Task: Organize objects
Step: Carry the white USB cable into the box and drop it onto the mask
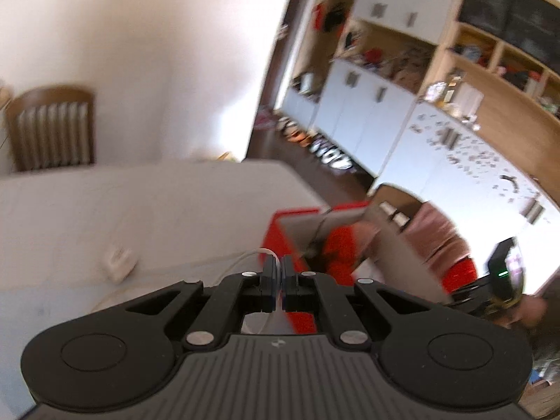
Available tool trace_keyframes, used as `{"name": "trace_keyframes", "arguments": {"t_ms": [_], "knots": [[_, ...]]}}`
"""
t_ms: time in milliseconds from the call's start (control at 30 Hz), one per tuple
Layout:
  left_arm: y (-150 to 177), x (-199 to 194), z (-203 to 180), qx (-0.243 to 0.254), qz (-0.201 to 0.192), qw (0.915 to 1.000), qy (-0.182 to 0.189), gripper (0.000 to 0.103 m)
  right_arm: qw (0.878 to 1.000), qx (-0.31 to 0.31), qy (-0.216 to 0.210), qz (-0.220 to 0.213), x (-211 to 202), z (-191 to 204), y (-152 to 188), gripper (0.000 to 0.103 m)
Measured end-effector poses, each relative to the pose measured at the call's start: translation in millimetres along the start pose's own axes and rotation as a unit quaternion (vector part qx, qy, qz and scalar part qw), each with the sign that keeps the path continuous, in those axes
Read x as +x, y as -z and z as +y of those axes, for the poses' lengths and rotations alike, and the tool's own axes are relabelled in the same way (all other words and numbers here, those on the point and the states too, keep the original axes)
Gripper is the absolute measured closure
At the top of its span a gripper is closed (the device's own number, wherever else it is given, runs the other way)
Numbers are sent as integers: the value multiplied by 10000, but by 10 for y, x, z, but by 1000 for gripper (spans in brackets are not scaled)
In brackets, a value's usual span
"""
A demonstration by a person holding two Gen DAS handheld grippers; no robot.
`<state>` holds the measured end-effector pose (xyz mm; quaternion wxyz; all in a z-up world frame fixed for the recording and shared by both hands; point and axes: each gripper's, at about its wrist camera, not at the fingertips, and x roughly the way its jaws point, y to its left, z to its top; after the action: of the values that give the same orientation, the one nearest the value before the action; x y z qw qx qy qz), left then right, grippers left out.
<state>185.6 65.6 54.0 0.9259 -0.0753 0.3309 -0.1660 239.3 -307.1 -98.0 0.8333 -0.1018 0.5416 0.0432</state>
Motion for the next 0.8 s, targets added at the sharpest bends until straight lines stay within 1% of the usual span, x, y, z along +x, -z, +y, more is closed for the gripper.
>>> {"name": "trace_keyframes", "arguments": {"t_ms": [167,300,433,633,700,800], "knots": [[-309,-71,-345,479,-250,9979,364,101,10000,-11,1,-6,1,1,-2,97],[-496,7,-613,757,-302,9945,663,101,10000,-9,-2,-8,0,1,-3,97],[-624,122,-928,1070,-327,9890,970,101,10000,-9,-3,-7,0,1,-3,97],[-645,431,-1320,1365,-241,9809,1363,101,10000,-10,-3,-7,1,-4,-1,97],[-605,587,-1413,1430,-131,9783,1492,101,10000,-9,-7,-5,1,-4,-1,97],[-506,826,-1525,1535,68,9758,1558,101,10000,-2,-14,-7,7,3,-4,97]]}}
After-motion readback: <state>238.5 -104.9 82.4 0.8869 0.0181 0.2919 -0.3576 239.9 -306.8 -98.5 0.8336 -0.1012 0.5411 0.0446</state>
